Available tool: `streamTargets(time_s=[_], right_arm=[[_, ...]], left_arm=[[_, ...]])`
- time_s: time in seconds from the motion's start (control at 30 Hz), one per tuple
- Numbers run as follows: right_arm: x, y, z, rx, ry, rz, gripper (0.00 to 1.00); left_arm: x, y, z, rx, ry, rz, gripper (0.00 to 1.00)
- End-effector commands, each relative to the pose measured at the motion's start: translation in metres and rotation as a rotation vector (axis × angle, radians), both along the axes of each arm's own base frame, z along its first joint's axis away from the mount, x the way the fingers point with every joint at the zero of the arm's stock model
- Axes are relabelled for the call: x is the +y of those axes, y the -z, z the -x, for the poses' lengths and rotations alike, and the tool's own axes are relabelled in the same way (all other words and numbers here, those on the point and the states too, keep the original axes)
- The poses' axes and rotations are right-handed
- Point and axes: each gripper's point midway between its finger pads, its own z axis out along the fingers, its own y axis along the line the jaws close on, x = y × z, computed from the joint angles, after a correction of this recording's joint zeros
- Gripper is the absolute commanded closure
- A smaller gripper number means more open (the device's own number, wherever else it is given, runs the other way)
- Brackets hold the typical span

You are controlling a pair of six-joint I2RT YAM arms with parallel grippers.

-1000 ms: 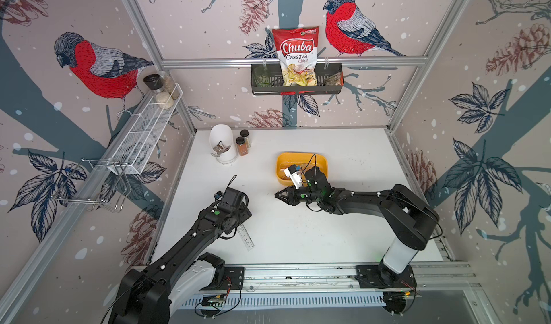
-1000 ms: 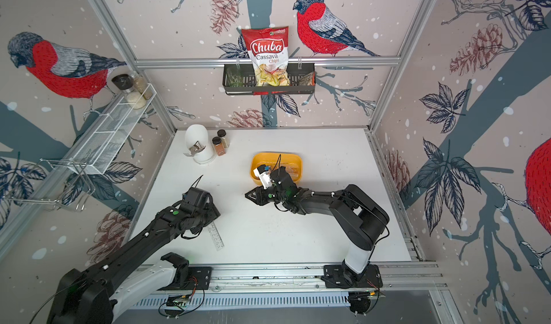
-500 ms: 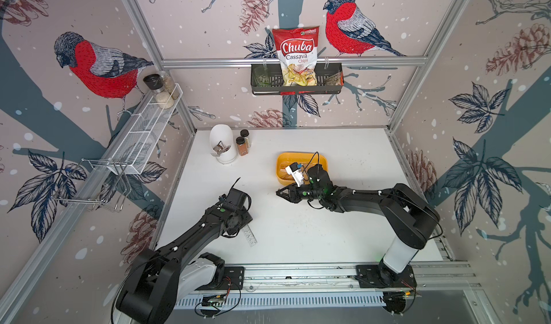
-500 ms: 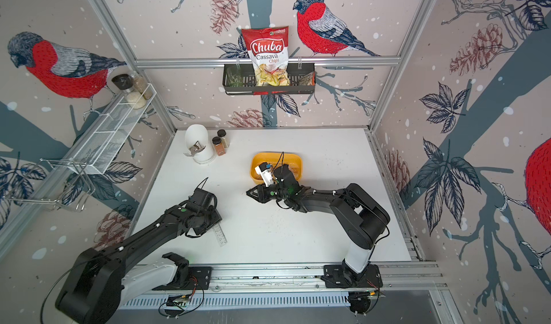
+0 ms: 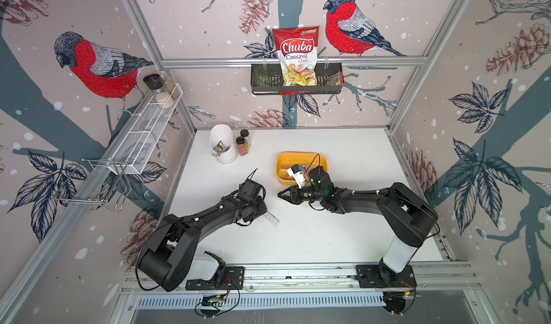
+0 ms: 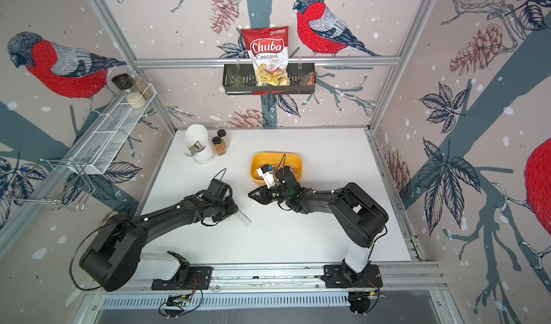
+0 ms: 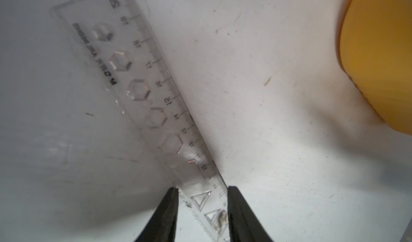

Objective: Put the scattered rulers into the storage box
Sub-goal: Move the ruler to the center of the board.

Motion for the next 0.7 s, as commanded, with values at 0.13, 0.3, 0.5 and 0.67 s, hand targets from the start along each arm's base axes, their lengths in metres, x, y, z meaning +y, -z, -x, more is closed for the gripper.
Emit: streamTargets(time_s=[0.13, 0.3, 0.5, 0.67], right_arm=[[0.022, 0.026, 0.013, 0.022, -0.102, 0.055, 0.74], [0.031, 0.052, 0.025, 0.064, -0.152, 0.11, 0.74], [0.029, 0.071, 0.035, 0.11, -0.164, 0.153, 0.74], [0.025, 0.083, 0.041, 0.141, -0.168, 0.173, 0.74]], left_arm=[[0.046, 0.004, 0.014, 0.02, -0.07, -0.082, 0.53], [0.039, 0.011, 0.008, 0.027, -0.048, -0.044, 0.52], [0.028, 0.015, -0.002, 0.025, -0.021, -0.015, 0.52], [0.023, 0.019, -0.007, 0.025, -0.012, -0.001, 0.52]])
